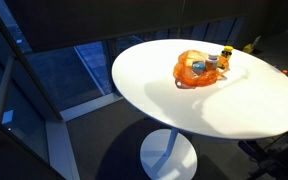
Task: Put the brown bottle in the plastic
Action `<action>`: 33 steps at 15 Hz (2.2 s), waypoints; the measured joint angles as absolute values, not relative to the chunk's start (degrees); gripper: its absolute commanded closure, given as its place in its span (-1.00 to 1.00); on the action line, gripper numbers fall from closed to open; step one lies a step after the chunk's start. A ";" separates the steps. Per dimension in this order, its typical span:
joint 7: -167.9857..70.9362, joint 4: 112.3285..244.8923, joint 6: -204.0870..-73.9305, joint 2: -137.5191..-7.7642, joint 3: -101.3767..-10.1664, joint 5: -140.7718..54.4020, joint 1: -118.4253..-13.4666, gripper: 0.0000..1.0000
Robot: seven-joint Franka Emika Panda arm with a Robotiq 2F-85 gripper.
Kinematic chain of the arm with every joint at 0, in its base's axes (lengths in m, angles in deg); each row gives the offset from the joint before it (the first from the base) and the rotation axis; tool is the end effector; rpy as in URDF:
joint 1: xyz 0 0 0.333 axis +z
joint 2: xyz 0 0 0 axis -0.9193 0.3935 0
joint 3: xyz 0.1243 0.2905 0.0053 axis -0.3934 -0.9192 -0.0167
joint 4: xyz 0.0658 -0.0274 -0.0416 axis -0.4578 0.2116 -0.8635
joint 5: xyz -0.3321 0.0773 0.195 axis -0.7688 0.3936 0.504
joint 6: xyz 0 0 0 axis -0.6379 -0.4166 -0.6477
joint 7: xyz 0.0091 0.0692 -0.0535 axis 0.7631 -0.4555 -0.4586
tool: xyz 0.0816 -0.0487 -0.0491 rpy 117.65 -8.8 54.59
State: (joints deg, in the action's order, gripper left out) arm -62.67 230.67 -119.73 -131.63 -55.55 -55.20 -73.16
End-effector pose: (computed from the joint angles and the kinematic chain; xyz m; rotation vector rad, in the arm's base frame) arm 0.3417 -0.0823 0.5394 2.8914 0.1172 0.2862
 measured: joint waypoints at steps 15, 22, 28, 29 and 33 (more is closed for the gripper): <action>-58.18 217.10 -116.98 -109.30 -56.55 -53.32 -72.73 -1.00; -58.38 211.80 -117.94 -100.63 -54.58 -49.37 -72.74 -1.00; -58.37 206.29 -119.54 -92.02 -52.50 -46.52 -73.14 -1.00; -58.37 205.30 -119.68 -90.57 -52.29 -46.25 -73.28 -1.00; -59.03 201.33 -119.41 -84.97 -51.85 -45.32 -73.89 -1.00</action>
